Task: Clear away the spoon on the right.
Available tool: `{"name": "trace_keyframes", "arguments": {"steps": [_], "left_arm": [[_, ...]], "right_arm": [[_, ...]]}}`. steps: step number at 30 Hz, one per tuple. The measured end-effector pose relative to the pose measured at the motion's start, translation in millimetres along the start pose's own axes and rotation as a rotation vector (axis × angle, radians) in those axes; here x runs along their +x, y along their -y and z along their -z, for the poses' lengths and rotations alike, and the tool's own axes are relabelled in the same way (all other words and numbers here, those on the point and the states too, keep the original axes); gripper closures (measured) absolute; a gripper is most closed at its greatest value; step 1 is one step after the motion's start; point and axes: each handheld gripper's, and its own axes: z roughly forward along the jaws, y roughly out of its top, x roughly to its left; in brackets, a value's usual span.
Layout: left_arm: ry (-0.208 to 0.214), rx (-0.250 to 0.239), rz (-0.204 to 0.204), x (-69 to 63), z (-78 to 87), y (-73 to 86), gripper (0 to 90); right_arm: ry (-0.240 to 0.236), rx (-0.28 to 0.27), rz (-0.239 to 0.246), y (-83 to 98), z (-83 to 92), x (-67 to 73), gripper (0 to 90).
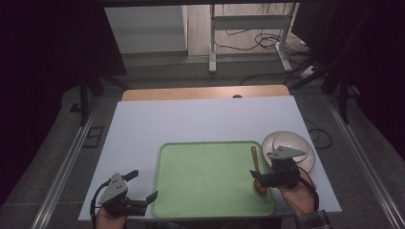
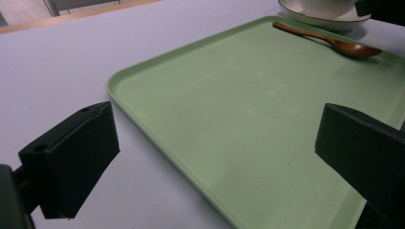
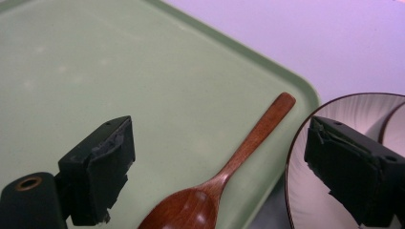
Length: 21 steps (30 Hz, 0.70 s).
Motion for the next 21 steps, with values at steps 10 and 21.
{"name": "trace_keyframes", "arguments": {"steps": [10,21], "left_arm": [[0.0,0.0,-0.001,0.0,-0.1,0.0,0.9],[0.0,0.001,-0.001,0.0,-0.3,0.1,0.9]], "right_arm": [[0.013,-0.026,-0.021,10.2,14.2,0.1,6.7],[0.015,-0.044,-0.049,24.2,28.8,0.0,5.2]]}}
